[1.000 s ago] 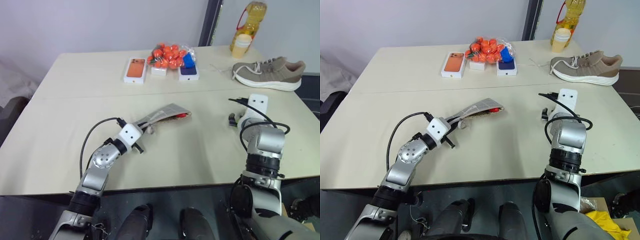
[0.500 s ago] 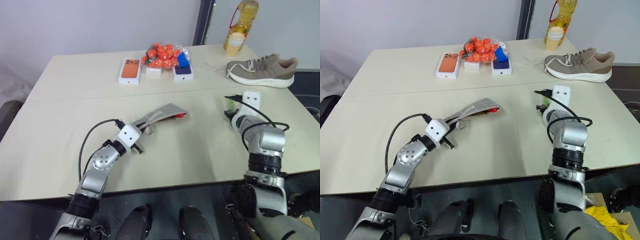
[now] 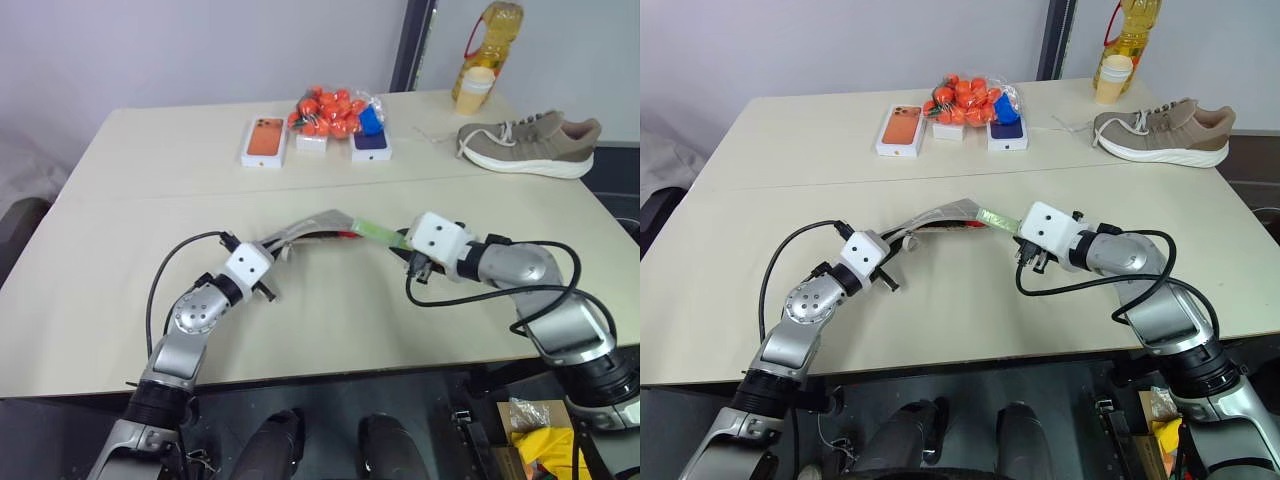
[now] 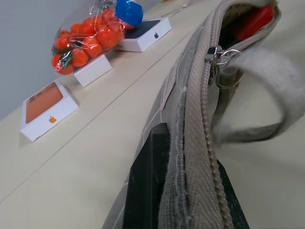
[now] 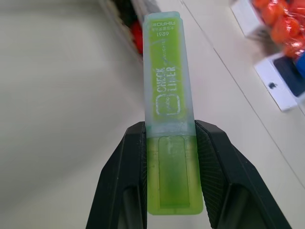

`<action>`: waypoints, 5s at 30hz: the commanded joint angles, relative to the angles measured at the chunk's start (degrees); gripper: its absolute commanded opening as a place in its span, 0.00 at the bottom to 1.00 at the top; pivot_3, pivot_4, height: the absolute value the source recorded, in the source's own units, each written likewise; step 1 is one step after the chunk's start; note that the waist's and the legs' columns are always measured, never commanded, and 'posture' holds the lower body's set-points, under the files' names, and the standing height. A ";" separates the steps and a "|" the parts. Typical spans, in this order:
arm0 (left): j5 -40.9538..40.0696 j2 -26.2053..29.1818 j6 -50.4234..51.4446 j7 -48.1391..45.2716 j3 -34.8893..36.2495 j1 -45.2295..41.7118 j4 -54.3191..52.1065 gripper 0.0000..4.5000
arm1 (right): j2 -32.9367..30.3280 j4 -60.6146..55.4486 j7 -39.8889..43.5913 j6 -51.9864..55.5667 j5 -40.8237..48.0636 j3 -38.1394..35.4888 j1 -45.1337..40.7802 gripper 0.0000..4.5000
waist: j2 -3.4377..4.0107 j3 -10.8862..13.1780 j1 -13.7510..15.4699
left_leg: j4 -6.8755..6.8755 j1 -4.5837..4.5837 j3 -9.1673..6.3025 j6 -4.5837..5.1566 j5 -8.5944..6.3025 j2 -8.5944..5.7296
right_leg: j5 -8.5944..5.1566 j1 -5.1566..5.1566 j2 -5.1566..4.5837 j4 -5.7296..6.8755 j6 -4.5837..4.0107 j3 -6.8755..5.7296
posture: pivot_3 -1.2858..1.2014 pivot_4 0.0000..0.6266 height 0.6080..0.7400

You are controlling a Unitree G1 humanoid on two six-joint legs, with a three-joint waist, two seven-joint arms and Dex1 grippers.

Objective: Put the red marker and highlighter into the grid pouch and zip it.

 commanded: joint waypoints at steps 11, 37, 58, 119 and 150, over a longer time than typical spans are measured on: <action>-0.29 -0.63 -1.22 -0.07 0.05 -0.72 -1.14 0.00 | 0.30 -5.10 4.25 -0.10 1.72 -1.03 -0.70 0.19 | 0.00 0.00 0.05 | 0.00 -0.01 0.00 0.00 0.00 0.00 | 0.00 0.00 0.00 -0.02 0.00 0.00 | 0.52 0.24 1.00; -0.08 0.61 -5.28 -6.54 -5.53 0.46 -6.25 0.00 | 1.79 -4.33 5.71 0.05 -14.65 14.24 -11.57 0.19 | 0.00 0.00 -0.11 | -0.01 -0.04 -0.01 0.00 0.00 0.01 | 0.00 -0.06 0.00 -0.01 -0.01 0.00 | 0.52 0.24 1.00; -17.04 -3.23 30.70 -8.96 2.10 -14.93 -3.82 0.00 | 9.26 -15.55 11.14 21.72 19.34 -15.29 -6.46 0.85 | -0.26 -0.02 0.87 | 0.12 -0.09 -0.20 0.03 -0.01 -0.03 | 0.01 0.06 0.04 -0.01 0.00 -0.14 | 0.52 0.24 1.00; -14.76 -1.25 24.80 -8.96 2.74 -15.64 1.49 0.00 | 21.73 1.60 -25.79 19.49 24.04 -23.26 -6.87 0.01 | -0.26 0.00 -0.22 | 0.09 -0.09 -0.11 -0.01 0.01 -0.03 | 0.02 -0.05 0.01 0.10 -0.02 -0.05 | 0.52 0.24 1.00; -23.83 5.59 31.78 -4.72 20.80 14.86 -15.48 0.92 | 7.42 -0.77 -3.02 7.57 28.99 -27.37 16.27 0.99 | -0.21 0.00 0.02 | 0.06 -0.08 -0.07 0.08 -0.06 0.05 | 0.00 0.00 -0.09 -0.06 -0.04 -0.01 | 0.52 0.24 1.00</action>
